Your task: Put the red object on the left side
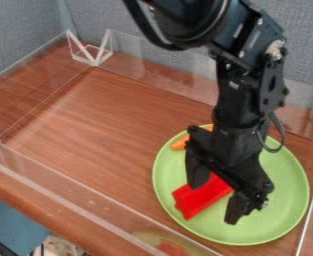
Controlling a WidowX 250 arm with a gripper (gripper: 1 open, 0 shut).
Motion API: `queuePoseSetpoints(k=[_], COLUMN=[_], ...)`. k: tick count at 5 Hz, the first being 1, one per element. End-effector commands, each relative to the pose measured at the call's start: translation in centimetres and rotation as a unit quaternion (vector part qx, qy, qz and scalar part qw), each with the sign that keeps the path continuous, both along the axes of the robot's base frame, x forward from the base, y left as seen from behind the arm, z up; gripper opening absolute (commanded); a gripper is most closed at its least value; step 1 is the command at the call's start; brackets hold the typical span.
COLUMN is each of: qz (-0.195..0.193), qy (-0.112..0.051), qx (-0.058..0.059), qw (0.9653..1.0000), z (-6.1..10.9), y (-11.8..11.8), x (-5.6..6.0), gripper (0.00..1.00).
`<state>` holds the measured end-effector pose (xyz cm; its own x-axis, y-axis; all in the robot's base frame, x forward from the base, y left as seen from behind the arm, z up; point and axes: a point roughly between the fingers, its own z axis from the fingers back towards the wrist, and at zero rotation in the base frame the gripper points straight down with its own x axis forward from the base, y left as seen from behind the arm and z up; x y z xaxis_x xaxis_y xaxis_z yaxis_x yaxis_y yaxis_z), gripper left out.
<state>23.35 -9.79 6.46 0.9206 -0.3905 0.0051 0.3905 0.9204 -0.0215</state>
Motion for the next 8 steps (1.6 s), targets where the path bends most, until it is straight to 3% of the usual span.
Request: queuePoseSetpoints(k=[1, 3, 5, 7, 8], qz=[0.008, 0.039, -0.032, 0.012, 0.018], qy=[-0.035, -0.051, -0.067, -0.08, -0.079], qx=[-0.007, -0.007, -0.006, 0.009, 0.012], qw=[0.9993, 0.9979, 0.9972, 0.9966, 0.9966], z=[1.2, 0.3, -0.5, 1.9, 2.1], y=[-0.4, 1.6, 2.1, 1.8, 1.5], x=[0.5, 0.9, 0.6, 1.1, 1.2], gripper=[1.0, 1.0, 1.0, 1.0, 1.0])
